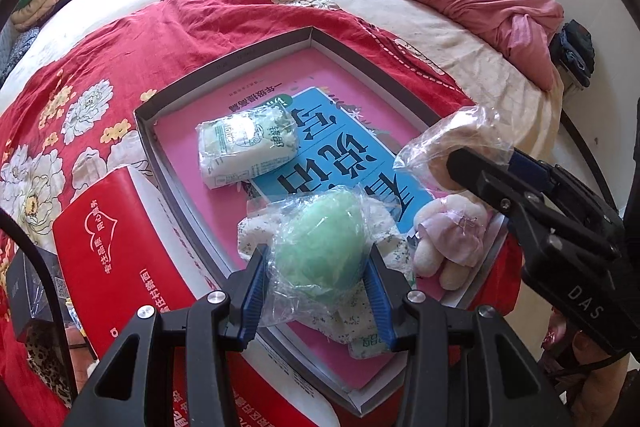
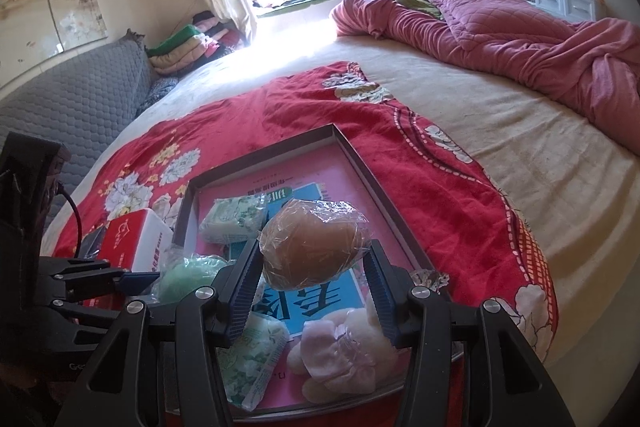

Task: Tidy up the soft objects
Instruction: 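Lower both bagged balls into the tray and open both tools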

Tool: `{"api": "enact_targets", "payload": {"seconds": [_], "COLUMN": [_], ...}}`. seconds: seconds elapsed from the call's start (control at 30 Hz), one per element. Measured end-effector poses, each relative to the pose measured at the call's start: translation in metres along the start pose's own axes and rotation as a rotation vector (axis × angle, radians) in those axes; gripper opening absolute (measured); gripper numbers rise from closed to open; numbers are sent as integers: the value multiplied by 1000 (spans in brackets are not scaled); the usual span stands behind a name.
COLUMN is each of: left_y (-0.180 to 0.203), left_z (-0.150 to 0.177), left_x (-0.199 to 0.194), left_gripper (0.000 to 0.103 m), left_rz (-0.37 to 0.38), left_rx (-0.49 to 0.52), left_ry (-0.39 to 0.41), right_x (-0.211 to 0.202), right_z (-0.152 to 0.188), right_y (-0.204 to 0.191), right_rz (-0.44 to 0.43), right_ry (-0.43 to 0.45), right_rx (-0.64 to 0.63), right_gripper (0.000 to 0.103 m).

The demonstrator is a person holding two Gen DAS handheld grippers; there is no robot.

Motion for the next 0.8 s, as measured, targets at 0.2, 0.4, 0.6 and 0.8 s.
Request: {"api": "enact_targets", "payload": {"seconds": [0.2, 0.4, 0.6, 0.8], "left_y": [0, 0, 1, 0], "left_z": [-1, -1, -1, -1], "left_x": [1, 2, 2, 2], "left_gripper": [46, 46, 46, 46], "left_rz": [-3, -4, -6, -7], "left_rx": [8, 13, 11, 8], "left_ry": [-2, -3, -4, -3], "right_x": [17, 26, 26, 27], "right_z": [7, 14, 15, 16], "right_y": [3, 7, 7, 4], "right_rz": [14, 38, 43, 59], "right_ry": [-60, -110, -111, -118], "right_rx": [-7, -17, -25, -48], "right_gripper": [53, 54, 55, 55]}}
Point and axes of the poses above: each gripper's, at about its wrist camera, not at the fingertips, and x roughly the way its jaws point, y to its right, z to its underside, the point moved 3 cm from there along x, roughly the way its jaws point, and after that the axes turned 12 degrees about -z, right-handed, at the moved point
